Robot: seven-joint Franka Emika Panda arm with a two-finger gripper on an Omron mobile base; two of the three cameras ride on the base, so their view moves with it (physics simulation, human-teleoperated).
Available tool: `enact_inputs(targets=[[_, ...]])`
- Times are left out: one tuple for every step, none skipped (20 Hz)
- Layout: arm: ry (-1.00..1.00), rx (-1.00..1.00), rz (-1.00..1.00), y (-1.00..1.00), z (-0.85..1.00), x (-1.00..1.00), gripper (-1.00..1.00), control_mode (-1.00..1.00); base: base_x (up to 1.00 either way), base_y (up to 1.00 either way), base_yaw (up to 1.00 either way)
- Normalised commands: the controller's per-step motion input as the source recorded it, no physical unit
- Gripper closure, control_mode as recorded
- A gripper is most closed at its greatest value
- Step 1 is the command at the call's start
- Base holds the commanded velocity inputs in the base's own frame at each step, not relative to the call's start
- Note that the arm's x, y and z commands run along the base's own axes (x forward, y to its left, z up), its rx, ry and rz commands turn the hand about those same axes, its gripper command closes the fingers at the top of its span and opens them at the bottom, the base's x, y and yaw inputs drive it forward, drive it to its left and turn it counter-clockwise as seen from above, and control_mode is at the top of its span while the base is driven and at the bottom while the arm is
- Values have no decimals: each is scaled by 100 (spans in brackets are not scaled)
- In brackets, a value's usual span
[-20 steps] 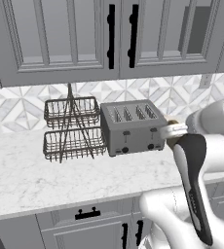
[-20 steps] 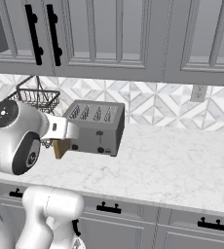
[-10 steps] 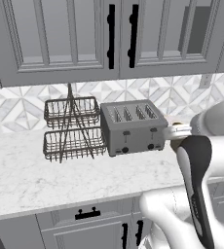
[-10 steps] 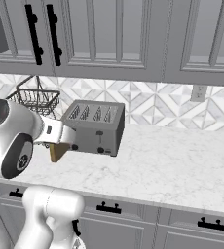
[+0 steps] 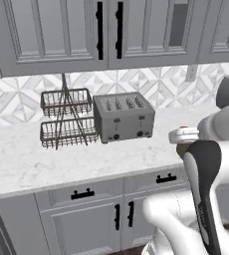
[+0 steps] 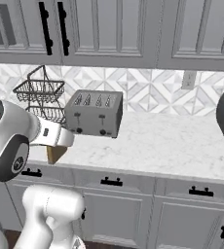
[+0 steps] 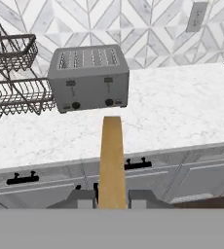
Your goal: Start the toaster. Once the lever pops up, take the bread to the plate on the dining counter.
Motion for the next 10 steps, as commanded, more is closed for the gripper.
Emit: enact_inputs(targets=[[0,0,0,0,0,0,100,100,-100,-6,-54],[0,0,0,0,0,0,100,100,-99,0,-70],[0,0,0,0,0,0,100,100,-76,3,-80],[0,0,0,0,0,0,100,100,-56,11,-87],[0,0,0,0,0,0,100,100,-30,4,-92],[0,0,0,0,0,0,100,100,-16,1,-95],[0,0,0,0,0,0,100,100,-6,0,-97],[0,0,0,0,0,0,100,100,0,0,-98],[0,0,0,0,0,0,100,100,0,0,-99],[0,0,0,0,0,0,100,100,0,0,-99]])
